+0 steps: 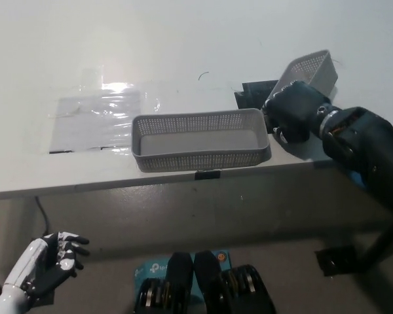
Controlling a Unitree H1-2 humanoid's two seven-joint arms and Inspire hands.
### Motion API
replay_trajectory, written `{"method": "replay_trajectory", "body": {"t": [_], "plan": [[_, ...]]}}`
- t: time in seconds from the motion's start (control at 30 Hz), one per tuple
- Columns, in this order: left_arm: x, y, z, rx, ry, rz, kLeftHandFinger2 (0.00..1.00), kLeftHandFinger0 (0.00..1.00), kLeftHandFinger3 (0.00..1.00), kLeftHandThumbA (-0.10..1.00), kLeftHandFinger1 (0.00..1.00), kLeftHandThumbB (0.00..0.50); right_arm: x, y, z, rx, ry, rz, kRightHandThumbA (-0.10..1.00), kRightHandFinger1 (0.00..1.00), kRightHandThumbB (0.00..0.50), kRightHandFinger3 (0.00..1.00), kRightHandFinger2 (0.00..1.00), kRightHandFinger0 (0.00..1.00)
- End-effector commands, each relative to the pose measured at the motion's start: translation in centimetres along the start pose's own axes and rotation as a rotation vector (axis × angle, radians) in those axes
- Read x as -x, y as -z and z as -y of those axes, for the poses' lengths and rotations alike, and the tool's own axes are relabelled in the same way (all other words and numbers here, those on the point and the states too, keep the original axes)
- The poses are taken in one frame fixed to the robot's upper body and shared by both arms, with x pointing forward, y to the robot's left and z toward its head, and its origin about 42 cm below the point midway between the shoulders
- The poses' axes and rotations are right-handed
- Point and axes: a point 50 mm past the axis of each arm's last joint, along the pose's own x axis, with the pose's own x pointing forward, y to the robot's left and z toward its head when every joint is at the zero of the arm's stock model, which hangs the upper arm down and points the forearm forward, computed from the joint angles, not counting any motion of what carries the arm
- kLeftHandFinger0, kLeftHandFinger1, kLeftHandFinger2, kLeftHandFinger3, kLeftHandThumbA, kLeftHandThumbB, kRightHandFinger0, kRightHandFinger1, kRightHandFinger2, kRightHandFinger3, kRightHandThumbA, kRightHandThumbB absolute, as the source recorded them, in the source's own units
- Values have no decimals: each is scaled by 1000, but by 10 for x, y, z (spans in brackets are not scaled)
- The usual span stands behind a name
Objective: The robot uses its right hand to pick up the grey box kept on the middle on the desk and place it on top of another box next to it in a right angle
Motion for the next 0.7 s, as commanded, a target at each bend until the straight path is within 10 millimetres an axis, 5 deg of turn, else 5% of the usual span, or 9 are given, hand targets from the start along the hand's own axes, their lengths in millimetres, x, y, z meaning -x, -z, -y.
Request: {"method": "replay_trajectory", "body": {"t": [0.0,0.07,0.1,0.17,0.3,0.43,0.5,0.67], "plan": [[2,-3,-7,-75,-1,81,468,370,493,117,395,250,2,0,15,-99,313,68,-100,93,10,0,398,0],[2,-3,-7,-85,0,81,464,373,493,128,397,248,2,2,15,-118,350,62,-100,120,32,23,442,0],[2,-4,-7,-92,-5,84,461,369,493,118,394,245,2,3,17,-129,362,61,-100,128,14,114,456,0],[1,-4,-8,-103,-4,85,458,362,497,86,386,244,4,6,18,-182,418,51,-100,142,13,91,461,0],[3,-2,-8,-144,-3,71,445,380,503,112,386,248,6,10,12,-204,510,51,-100,117,172,145,411,0],[6,3,-8,-145,-1,77,440,378,502,57,374,246,13,11,8,-239,625,49,-100,175,232,206,457,0],[8,3,-7,-138,-4,65,441,374,498,49,373,248,16,12,4,-272,649,52,-100,190,176,310,493,0],[9,5,-7,-155,4,70,445,381,512,38,381,239,21,12,2,-332,737,52,-100,205,178,529,541,0]]}}
